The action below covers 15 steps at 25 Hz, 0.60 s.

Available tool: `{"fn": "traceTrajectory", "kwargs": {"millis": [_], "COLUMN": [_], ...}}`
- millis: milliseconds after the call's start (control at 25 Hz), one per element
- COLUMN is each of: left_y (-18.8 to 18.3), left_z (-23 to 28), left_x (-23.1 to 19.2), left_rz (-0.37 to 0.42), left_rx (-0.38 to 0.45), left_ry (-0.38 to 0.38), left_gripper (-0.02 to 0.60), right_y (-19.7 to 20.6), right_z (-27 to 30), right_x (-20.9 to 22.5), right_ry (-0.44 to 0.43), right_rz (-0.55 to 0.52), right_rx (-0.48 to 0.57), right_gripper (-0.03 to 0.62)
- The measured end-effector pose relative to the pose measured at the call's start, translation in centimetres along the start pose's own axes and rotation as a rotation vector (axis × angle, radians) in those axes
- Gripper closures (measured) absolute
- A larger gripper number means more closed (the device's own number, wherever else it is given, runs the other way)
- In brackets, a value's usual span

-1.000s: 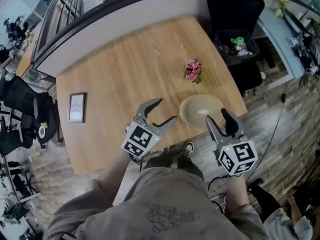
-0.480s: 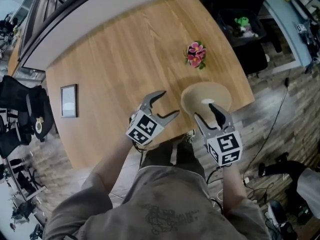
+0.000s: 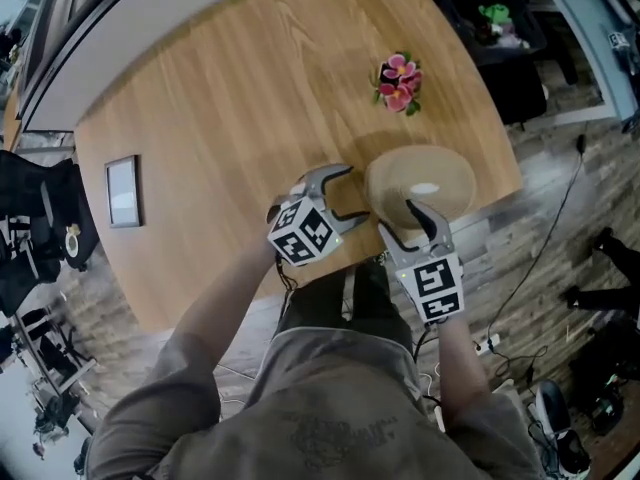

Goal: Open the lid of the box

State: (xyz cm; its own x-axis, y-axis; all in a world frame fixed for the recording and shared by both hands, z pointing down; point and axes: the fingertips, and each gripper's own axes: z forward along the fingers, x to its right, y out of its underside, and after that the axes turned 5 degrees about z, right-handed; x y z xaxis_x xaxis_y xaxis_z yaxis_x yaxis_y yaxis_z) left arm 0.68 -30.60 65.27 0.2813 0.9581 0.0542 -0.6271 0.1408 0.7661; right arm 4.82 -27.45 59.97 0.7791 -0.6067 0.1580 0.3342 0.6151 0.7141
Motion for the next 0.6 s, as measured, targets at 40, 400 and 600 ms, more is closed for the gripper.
{"fn": "traceTrajectory", "kwargs": {"millis": [40, 400, 600], "left_y": [0.1, 0.7, 0.2], "left_z": [0.5, 4.2, 5.4], "left_x": [0.2, 0.1, 0.6], "left_rz": [0.013, 0.082, 0.151], "left_rx": [-0.001, -0.001, 0.019], "left_ry": [0.011, 0.042, 0.076], "left_gripper": [0.201, 0.166, 0.135], "right_y": [0.5, 3.0, 3.5], "right_z": [0.3, 2.4, 3.1], "right_x": [-0.1, 0.6, 0.5], "right_ry": [0.000, 0.104, 0.144], "right_rz": [-0.009, -0.254, -0.364], "right_rx": [-0.014, -0.117, -0.161], "right_gripper": [0.370, 0.368, 0.370]}}
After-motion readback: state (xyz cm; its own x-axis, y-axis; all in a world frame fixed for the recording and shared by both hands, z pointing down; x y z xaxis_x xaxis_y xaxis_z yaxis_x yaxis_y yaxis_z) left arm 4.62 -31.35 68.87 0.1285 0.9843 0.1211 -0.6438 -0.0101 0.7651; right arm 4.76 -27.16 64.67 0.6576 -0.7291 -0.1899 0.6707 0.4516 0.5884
